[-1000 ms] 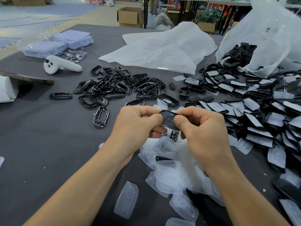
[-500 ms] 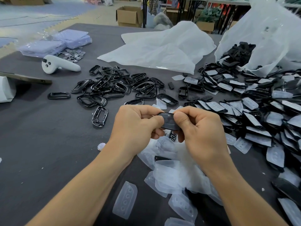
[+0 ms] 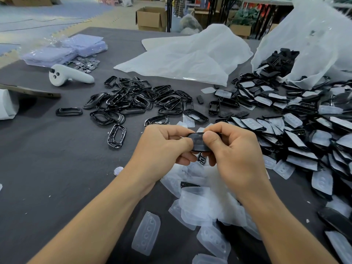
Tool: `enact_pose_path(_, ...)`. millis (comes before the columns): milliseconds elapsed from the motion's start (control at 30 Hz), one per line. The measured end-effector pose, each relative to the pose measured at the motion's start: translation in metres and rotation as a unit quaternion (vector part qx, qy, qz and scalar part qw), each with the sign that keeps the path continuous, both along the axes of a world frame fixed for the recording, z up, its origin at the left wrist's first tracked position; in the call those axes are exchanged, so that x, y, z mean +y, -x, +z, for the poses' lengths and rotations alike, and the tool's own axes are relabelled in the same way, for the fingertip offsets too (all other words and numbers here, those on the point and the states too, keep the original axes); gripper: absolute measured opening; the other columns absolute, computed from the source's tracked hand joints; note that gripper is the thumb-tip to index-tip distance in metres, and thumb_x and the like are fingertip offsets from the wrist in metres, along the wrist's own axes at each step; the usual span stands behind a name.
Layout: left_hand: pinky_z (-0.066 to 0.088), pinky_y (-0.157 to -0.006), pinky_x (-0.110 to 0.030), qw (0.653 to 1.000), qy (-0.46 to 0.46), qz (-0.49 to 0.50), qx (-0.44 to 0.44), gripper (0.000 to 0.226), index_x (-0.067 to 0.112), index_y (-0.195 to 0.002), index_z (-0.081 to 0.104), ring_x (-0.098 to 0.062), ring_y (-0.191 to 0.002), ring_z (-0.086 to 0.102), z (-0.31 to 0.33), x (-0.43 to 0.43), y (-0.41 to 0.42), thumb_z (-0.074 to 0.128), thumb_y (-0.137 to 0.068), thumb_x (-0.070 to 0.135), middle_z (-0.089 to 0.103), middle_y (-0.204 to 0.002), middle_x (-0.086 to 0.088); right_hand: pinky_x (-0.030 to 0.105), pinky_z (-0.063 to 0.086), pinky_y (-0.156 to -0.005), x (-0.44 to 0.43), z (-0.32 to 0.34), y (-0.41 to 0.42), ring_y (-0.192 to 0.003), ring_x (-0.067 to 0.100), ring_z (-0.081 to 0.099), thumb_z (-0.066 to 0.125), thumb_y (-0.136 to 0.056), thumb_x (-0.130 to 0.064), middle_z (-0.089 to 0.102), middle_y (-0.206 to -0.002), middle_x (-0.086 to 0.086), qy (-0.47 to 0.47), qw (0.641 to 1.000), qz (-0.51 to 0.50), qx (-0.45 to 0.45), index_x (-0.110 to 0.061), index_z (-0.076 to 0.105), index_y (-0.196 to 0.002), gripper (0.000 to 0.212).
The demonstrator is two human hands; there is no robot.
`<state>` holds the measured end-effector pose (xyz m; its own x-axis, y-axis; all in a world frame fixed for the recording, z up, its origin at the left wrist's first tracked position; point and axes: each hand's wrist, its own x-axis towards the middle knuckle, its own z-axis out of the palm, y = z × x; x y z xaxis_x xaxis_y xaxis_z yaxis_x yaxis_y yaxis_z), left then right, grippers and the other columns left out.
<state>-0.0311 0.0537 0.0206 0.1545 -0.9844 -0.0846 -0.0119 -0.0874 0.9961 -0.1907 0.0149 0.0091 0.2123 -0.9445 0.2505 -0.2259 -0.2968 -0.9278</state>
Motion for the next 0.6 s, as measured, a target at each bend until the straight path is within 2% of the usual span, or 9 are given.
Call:
enact_pose_path(133,0.057,-0.056,-0.023,1.000,0.000,0.016,-0.007,0.030,0.012,-0.082,0.080,-0.017,-0.057,0.070,-0.0004,-0.0006,0.0000,0.063,-0.091,-0.010,0.075,-0.068,-0.008,0.035,0.045,-0.051,0.0002,-0.0010,-0.0011,-0.051,0.017,0.053,0.063,-0.099,-0.018,0.063,-0.059,0.000,0.005,1.000,0.000,0.010,-0.023,0.072,-0.080,0.021)
enact_pose_path(233,0.058,-0.057,-0.024,1.000,-0.002,0.012,-0.012,0.029,0.014,-0.084,0.079,-0.016,-0.058,0.070,-0.0021,-0.0009,0.0009,0.063,-0.092,-0.009,0.075,-0.068,-0.007,0.033,0.044,-0.049,-0.0002,-0.0010,-0.0003,-0.050,0.014,0.051,0.064,-0.100,-0.016,0.062,-0.058,-0.001,0.004,1.000,0.002,0.009,-0.023,0.071,-0.080,0.022)
enact_pose_path(400,0.051,-0.051,-0.023,0.998,0.021,0.042,-0.052,0.016,0.017,-0.079,0.080,-0.017,-0.055,0.069,-0.0048,-0.0022,0.0015,0.074,-0.091,0.008,0.077,-0.070,-0.006,0.018,0.042,-0.049,0.0028,0.0024,-0.0001,-0.049,0.003,0.053,0.064,-0.100,-0.014,0.064,-0.058,-0.009,0.012,0.999,0.029,0.015,-0.022,0.072,-0.079,0.024)
enact_pose_path(533,0.047,-0.050,-0.022,0.992,0.051,0.066,-0.099,0.022,0.023,-0.074,0.078,-0.017,-0.048,0.065,-0.0078,-0.0037,0.0050,0.075,-0.090,0.009,0.074,-0.062,-0.006,0.028,0.045,-0.052,0.0030,0.0016,-0.0008,-0.052,0.008,0.054,0.066,-0.098,-0.024,0.065,-0.061,-0.004,0.008,1.000,0.021,0.017,-0.023,0.072,-0.078,0.021)
enact_pose_path(600,0.047,-0.049,-0.021,0.989,0.073,0.073,-0.110,0.021,0.026,-0.075,0.078,-0.016,-0.047,0.065,-0.0068,-0.0028,0.0049,0.076,-0.089,0.010,0.072,-0.059,-0.002,0.027,0.045,-0.049,0.0049,0.0042,-0.0014,-0.050,0.009,0.053,0.069,-0.096,-0.026,0.065,-0.060,-0.001,0.002,0.999,0.032,0.003,-0.023,0.072,-0.080,0.016)
